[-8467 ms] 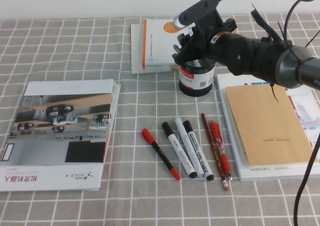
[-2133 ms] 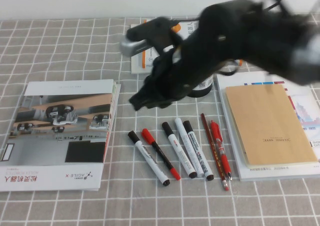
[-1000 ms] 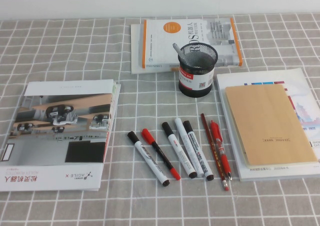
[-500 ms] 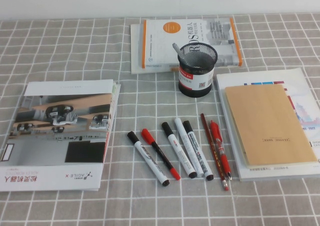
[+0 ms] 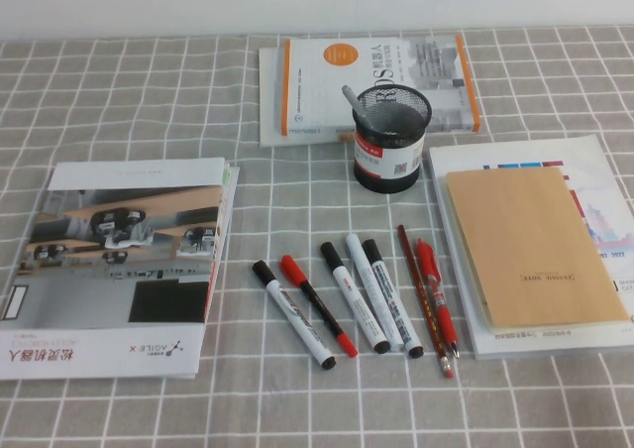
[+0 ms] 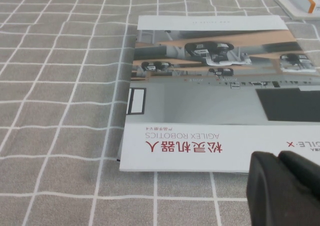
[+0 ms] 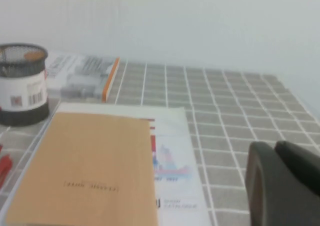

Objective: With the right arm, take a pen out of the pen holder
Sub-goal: 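Take a marker out of the pen holder and lay it on the table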

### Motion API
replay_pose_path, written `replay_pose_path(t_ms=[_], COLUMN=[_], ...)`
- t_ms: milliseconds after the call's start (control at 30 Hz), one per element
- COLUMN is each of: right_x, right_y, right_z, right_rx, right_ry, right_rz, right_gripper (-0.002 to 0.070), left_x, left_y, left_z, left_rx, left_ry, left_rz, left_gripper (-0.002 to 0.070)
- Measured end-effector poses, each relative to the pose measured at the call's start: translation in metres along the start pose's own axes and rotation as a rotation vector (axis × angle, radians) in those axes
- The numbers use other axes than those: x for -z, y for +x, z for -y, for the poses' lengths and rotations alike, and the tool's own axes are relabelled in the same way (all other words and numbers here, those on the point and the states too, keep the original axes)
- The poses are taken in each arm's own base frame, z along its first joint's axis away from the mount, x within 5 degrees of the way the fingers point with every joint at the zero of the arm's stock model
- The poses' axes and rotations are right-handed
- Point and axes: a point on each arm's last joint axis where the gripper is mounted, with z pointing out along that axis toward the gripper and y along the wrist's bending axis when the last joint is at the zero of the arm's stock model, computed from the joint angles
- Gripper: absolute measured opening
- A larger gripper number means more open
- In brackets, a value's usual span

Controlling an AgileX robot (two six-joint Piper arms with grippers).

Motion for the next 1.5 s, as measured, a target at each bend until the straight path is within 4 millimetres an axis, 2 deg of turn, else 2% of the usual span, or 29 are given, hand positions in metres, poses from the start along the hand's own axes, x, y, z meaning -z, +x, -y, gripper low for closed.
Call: replay_pose_path(t_ms=[167, 667, 767, 833, 1133, 1500], right_x=[0.007, 0.008, 0.007, 0.007, 0.010, 0.011], right_y=[-0.001, 0.000, 0.001, 0.003, 0.026, 0.028], right_z=[0.004, 0.004, 0.004, 0.003, -0.007, -0.009], right_rx=[-0.004, -0.018, -0.095, -0.125, -0.054, -0.054], right_ry=[0.042, 0.050, 0.040, 0.036, -0.072, -0.093], right_rz=[0.040, 0.032, 0.029, 0.000, -0.251, -0.279], right_gripper=[-0.0012, -0.0013, -0.0013, -0.0013, -0.0012, -0.0012], left_x=[0.000, 0.000, 0.000, 0.000, 0.000, 0.000], left_y=[0.000, 0.000, 0.000, 0.000, 0.000, 0.000], left_z=[0.000, 0.000, 0.000, 0.000, 0.000, 0.000], left_rx=[0.000, 0.000, 0.000, 0.000, 0.000, 0.000], left_ry=[0.000, 0.000, 0.000, 0.000, 0.000, 0.000], left_rz=[0.000, 0.000, 0.000, 0.000, 0.000, 0.000], left_gripper=[-0.0005, -0.0005, -0.0005, -0.0005, -0.0005, -0.0005])
